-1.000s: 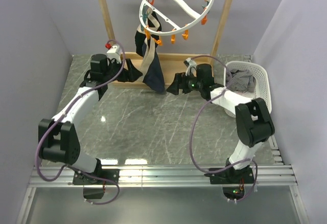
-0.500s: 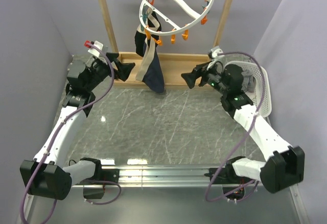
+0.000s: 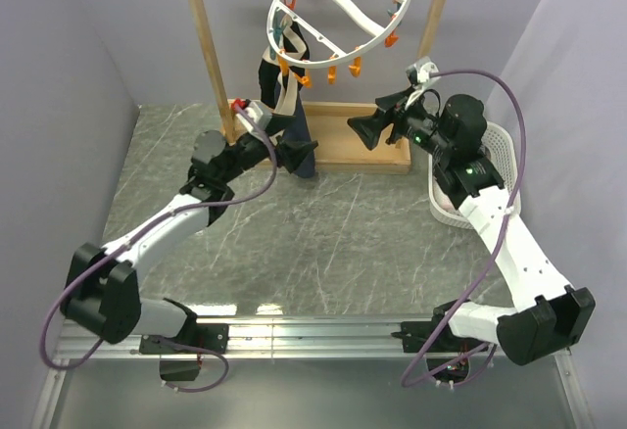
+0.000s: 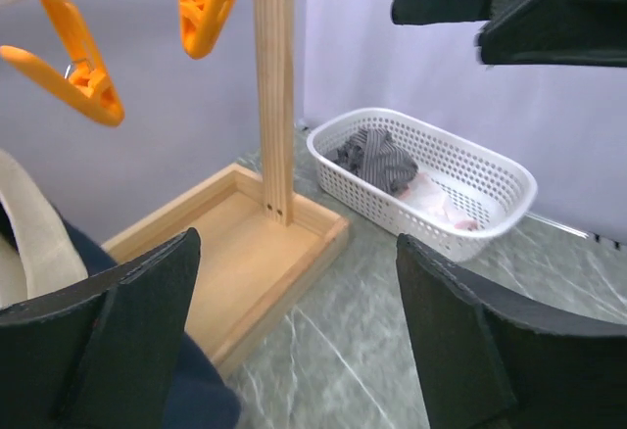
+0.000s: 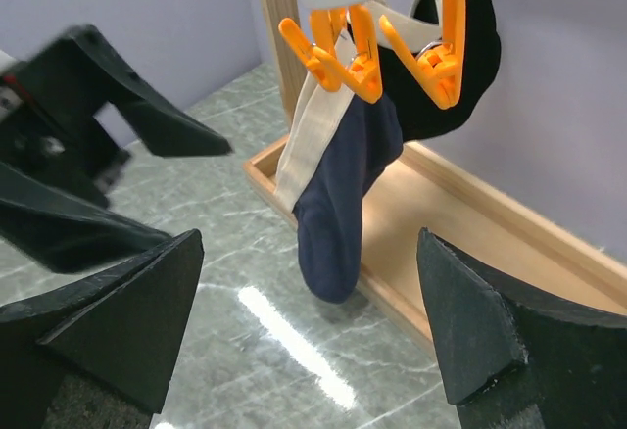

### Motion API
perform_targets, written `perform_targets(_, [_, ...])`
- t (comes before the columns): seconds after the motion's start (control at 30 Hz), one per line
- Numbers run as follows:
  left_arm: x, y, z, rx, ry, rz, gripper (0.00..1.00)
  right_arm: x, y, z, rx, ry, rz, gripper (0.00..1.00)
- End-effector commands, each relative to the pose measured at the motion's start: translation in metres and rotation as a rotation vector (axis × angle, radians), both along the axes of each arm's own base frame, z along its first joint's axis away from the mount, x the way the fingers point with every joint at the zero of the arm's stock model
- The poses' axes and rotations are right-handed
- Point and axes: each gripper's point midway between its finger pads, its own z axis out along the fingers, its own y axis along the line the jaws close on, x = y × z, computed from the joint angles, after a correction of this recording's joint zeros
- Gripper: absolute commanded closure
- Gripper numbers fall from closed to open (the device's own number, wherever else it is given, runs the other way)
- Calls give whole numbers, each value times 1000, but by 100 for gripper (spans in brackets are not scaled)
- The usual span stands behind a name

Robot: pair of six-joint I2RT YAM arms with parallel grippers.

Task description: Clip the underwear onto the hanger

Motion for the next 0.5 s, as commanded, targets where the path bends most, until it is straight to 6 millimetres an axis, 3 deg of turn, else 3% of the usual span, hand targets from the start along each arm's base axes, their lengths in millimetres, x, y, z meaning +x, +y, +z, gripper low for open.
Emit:
perform_targets(0.0, [17,-5,45,-126,-141,48,15,1,1,7,13,67,9,4])
perform_targets(0.2, [35,-23,51,-188,-184,52,22,4,10,30,125,81,50,9])
perform_targets(0.27, [37,-26,63,-207,-237,63,24,4,12,39,180,87,71,12])
perform_targets(0.3, [44,-29,57,-206,-236,88,24,2,16,45,212,75,105,13])
perform_targets(0.47, [55,-44,66,-212,-339,149,24,12,17,52,260,90,100,18])
